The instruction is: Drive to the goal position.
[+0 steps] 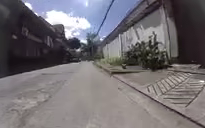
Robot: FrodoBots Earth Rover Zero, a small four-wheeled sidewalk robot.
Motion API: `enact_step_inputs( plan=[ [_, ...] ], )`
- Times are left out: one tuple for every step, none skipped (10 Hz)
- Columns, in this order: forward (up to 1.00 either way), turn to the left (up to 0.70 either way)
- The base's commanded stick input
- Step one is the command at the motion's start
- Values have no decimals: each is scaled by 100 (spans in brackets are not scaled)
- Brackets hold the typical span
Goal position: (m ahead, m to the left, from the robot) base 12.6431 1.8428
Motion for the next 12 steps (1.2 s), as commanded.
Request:
enact_step_inputs(
  plan=[
    [100, 13],
    [100, 38],
    [100, 40],
    [100, 17],
    [100, 8],
    [100, 10],
    [100, 8],
    [100, 0],
    [100, 0],
    [100, 0],
    [100, 0],
    [100, 0]
  ],
)
